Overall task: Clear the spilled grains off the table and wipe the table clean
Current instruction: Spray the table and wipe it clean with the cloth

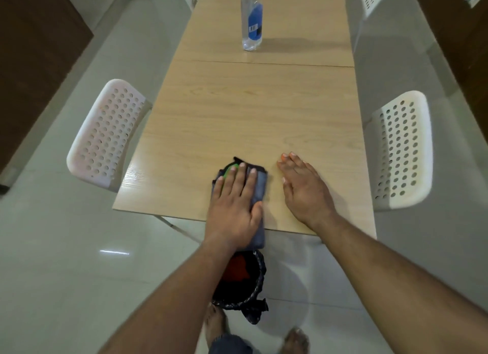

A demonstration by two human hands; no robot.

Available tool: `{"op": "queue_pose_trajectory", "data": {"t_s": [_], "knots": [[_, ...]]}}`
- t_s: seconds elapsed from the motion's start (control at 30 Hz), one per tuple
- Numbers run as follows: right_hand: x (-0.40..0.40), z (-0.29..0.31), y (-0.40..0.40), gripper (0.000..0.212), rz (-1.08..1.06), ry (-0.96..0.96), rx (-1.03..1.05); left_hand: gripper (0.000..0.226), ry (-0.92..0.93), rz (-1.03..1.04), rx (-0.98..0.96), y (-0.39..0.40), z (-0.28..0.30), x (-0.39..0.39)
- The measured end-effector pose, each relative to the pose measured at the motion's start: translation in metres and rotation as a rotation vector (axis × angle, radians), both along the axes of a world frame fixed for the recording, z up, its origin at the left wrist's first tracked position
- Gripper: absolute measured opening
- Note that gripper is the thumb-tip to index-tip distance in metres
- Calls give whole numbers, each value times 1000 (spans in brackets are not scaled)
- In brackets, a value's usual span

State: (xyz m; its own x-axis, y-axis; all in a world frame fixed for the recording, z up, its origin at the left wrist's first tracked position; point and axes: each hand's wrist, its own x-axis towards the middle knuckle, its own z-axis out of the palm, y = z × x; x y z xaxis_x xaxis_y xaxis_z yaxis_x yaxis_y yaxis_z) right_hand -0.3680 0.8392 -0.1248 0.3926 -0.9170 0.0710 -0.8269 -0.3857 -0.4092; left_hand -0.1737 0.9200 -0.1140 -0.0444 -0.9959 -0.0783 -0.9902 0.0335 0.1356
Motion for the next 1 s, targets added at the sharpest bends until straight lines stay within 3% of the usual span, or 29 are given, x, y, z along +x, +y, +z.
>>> {"op": "queue_pose_trajectory", "data": {"t_s": [0.17, 0.37, 0.47, 0.6, 0.77, 1.0], "knots": [[-63, -1, 17, 58, 38, 136, -74, 80, -25, 149, 7, 3, -3, 64], [-84, -13, 26, 58, -31, 55, -117, 83, -70, 256, -7, -42, -4, 16], [-93, -16, 28, 54, -130, -114, -130, 85, -63, 135, 0, -49, -1, -41], [-105, -8, 33, 44, -437, -456, -127, 82, -20, -16, -19, -43, -2, -116], [-139, -6, 62, 39, -760, -769, 30, 84, -13, -152, -9, -34, -5, -189], [-192, -29, 107, 35, -975, -980, 268, 116, -28, -240, 34, -23, -3, -240]]}}
